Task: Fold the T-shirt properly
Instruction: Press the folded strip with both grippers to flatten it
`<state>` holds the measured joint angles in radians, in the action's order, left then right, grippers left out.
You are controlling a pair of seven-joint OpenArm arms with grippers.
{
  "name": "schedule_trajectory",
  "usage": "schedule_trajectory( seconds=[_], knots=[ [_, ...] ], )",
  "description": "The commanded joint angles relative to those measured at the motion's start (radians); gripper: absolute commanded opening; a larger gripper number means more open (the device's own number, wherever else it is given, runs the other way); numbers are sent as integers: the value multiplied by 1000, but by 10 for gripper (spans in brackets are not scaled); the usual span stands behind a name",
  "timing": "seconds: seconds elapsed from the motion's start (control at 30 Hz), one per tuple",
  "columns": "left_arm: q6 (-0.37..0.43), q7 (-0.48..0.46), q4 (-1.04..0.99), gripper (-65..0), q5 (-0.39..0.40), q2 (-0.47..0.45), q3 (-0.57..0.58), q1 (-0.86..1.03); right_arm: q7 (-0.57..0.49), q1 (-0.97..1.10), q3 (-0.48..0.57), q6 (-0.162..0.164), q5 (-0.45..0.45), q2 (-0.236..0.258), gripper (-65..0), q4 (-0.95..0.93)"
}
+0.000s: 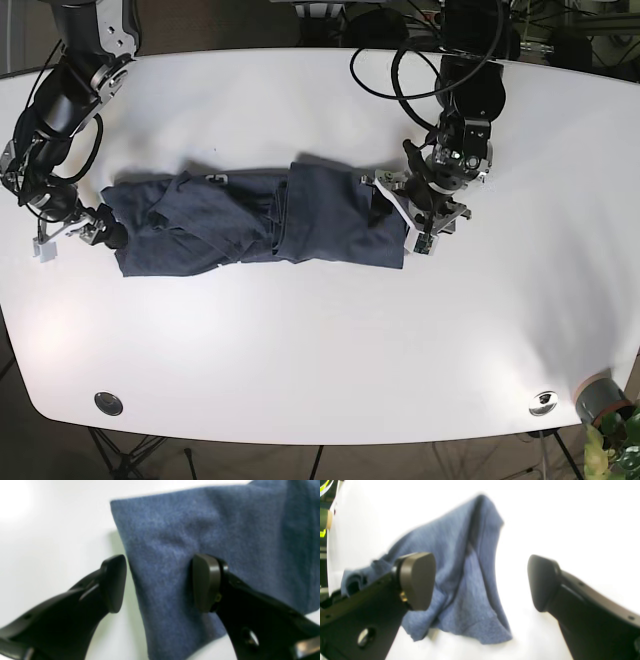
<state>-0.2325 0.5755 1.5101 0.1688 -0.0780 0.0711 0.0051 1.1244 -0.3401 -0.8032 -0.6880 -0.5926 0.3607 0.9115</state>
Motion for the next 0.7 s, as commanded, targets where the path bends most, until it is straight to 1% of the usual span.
schedule_trajectory(
  seconds=[0.0, 0.1, 0.2, 0.33, 0.4, 0.43, 0.5, 0.57, 0.6, 0.67],
  knots=[
    [-1, -18, 4, -265, 4, -3, -3, -11, -16, -4, 3, -10, -23, -9, -109, 14],
    [-1, -16, 4, -265, 4, -3, -3, -12, -17, 9, 5, -10, -22, -33, -109, 14],
    [-1, -15, 4, -265, 4, -1, -3, -12, -25, 25, 48, -10, -22, -59, -111, 14],
    [-1, -12, 5, -265, 5, 5, -3, -12, -54, 28, 121, -10, -28, -65, -113, 14],
    [-3, -10, 5, -265, 5, 16, -4, -12, -62, 28, 135, -10, -25, -67, -114, 14],
    [-3, -10, 5, -265, 5, 19, -4, -11, -74, 28, 141, -10, -26, -71, -127, 14],
    [-3, -10, 5, -265, 5, 20, -12, -7, -94, 23, 141, -10, -23, -82, -200, 14],
    [-3, -10, 2, -265, 8, 25, -27, -6, -108, 20, 144, -10, -22, -84, -320, 14],
    [-3, -10, -1, -265, 25, 37, -41, -7, -114, 20, 144, -10, -22, -84, -404, 14],
    [-3, -4, -3, -265, 56, 43, -63, -9, -119, 19, 146, -10, -22, -84, -506, 14]
  ],
)
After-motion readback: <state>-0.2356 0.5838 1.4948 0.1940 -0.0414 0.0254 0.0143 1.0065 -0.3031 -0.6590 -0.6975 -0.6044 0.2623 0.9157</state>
